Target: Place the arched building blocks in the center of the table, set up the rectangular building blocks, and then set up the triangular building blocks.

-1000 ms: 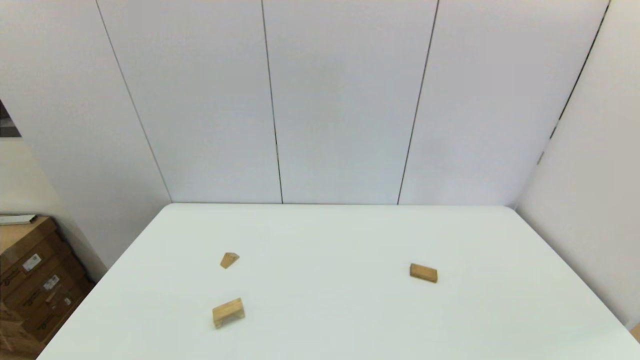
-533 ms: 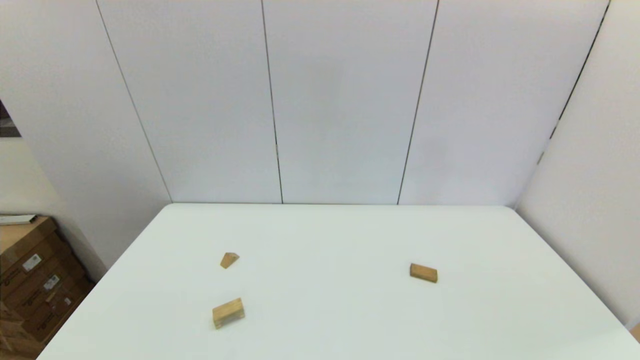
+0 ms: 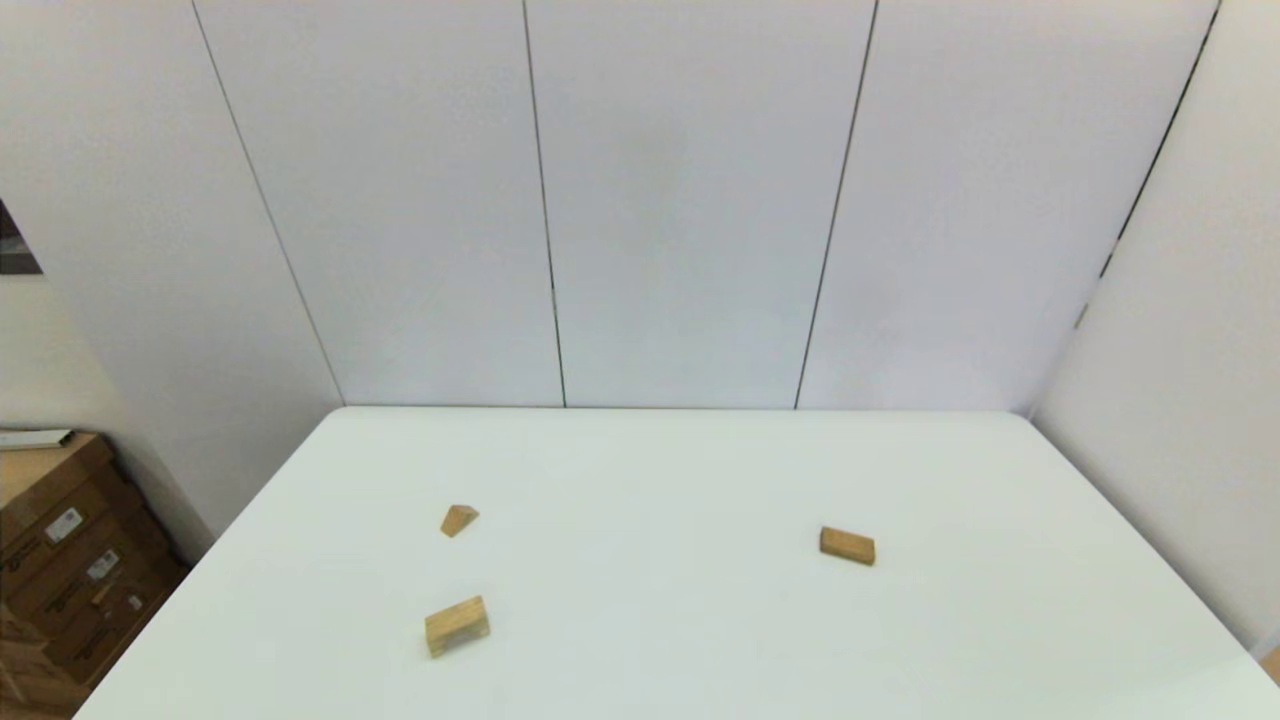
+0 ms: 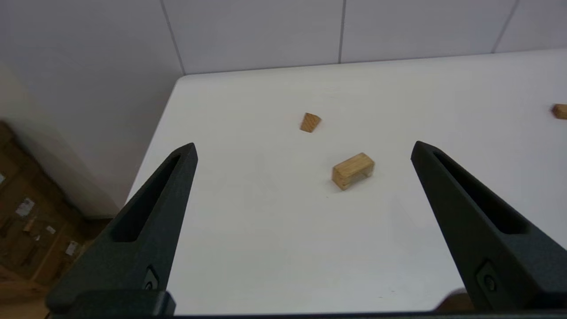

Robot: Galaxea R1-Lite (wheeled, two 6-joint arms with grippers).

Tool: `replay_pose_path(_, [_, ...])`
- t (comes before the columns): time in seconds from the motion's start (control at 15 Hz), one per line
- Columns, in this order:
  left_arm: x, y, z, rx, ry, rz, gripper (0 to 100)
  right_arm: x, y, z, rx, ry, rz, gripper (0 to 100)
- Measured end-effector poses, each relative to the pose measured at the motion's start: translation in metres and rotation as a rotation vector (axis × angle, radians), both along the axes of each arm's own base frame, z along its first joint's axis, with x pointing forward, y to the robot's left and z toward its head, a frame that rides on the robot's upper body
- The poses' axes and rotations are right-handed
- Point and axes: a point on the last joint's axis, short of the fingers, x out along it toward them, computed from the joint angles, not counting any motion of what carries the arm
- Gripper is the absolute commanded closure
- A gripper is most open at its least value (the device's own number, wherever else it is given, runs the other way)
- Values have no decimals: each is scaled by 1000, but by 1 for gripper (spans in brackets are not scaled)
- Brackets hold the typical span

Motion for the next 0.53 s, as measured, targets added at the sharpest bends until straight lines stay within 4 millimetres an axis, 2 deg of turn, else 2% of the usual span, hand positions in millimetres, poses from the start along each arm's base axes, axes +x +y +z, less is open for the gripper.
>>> replay_pose_path(0.27, [27,-1,68,4,131,-50,0,0,0,0,1,0,1,0])
replay_pose_path(0.4, [56,-2,107,29,241,-67,0,0,0,0,1,0,1,0])
replay_pose_path(0.53, [97,-3,133,82,387,-96,0,0,0,0,1,0,1,0])
